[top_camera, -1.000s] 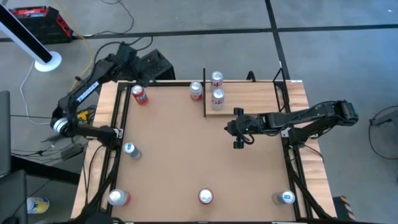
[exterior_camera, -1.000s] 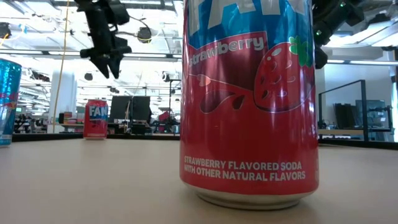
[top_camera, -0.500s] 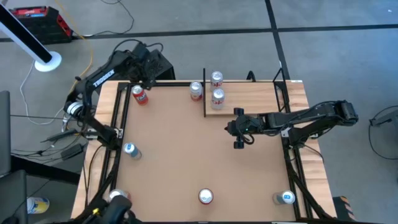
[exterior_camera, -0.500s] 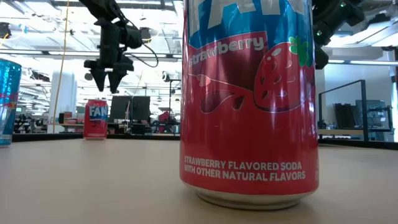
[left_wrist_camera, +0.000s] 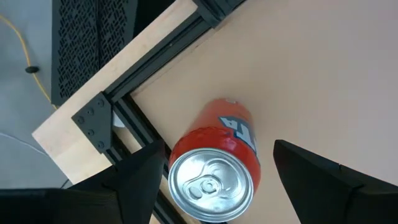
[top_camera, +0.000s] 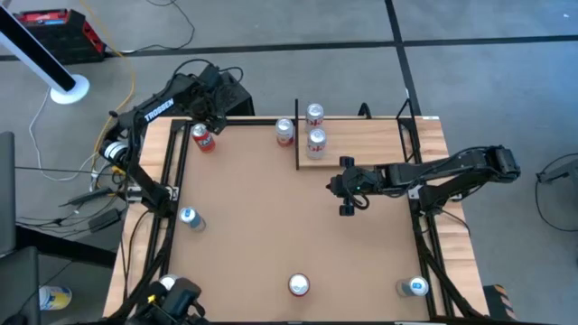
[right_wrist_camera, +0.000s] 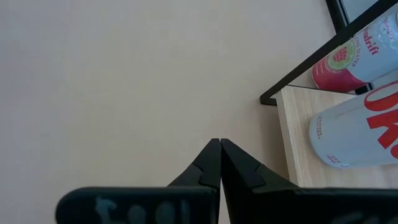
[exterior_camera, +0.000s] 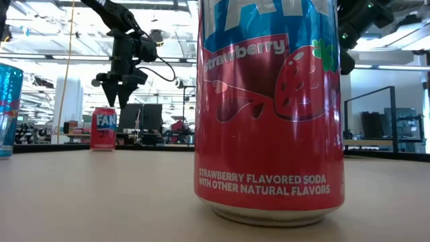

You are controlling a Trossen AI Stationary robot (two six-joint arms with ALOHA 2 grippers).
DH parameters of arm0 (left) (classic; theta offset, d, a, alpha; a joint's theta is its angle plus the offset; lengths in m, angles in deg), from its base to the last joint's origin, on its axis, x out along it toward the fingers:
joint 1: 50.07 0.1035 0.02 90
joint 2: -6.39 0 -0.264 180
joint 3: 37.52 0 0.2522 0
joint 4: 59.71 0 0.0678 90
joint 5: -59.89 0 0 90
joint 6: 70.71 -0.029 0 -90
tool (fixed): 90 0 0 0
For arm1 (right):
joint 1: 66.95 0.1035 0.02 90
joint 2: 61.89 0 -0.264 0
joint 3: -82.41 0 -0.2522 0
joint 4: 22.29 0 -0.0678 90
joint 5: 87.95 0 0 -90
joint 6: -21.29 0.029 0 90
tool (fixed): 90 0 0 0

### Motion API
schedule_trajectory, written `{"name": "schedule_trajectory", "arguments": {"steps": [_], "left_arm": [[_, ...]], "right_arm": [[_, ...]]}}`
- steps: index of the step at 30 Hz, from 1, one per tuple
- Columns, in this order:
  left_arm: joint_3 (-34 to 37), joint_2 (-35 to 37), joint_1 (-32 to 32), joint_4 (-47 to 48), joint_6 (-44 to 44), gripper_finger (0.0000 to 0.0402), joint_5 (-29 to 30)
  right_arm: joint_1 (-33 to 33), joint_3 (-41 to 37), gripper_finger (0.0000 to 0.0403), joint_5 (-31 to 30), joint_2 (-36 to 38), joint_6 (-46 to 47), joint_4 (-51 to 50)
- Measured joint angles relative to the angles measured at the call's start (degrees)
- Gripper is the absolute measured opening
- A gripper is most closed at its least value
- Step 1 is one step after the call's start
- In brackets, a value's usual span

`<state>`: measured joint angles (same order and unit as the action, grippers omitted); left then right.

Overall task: Place canned beverage on shelf
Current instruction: Put the top orange soda can on the shelf

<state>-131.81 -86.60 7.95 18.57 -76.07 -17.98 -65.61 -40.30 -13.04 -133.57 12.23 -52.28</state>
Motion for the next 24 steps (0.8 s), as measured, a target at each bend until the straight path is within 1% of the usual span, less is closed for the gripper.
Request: {"name": "schedule_trajectory", "arguments": {"steps": [9, 16, 22, 24], "left_arm": [[0.0, 0.0, 0.0, -0.7, -0.2, 0.0289, 0.4], [0.0, 0.0, 0.0, -1.0, 3.1, 0.0289, -0.9], [0.0, 0.0, 0.0, -1.2, 4.1, 0.0291, 3.4], [0.0, 0.0, 0.0, -1.2, 4.5, 0.0297, 3.8]], "right_arm": [[0.0, 0.0, 0.0033, 0.0, 0.0, 0.0, 0.0], [0.0, 0.0, 0.0033, 0.0, 0.0, 0.0, 0.0], [0.0, 0.0, 0.0033, 0.0, 0.0, 0.0, 0.0], [0.0, 0.0, 0.0033, 0.0, 0.0, 0.0, 0.0]]}}
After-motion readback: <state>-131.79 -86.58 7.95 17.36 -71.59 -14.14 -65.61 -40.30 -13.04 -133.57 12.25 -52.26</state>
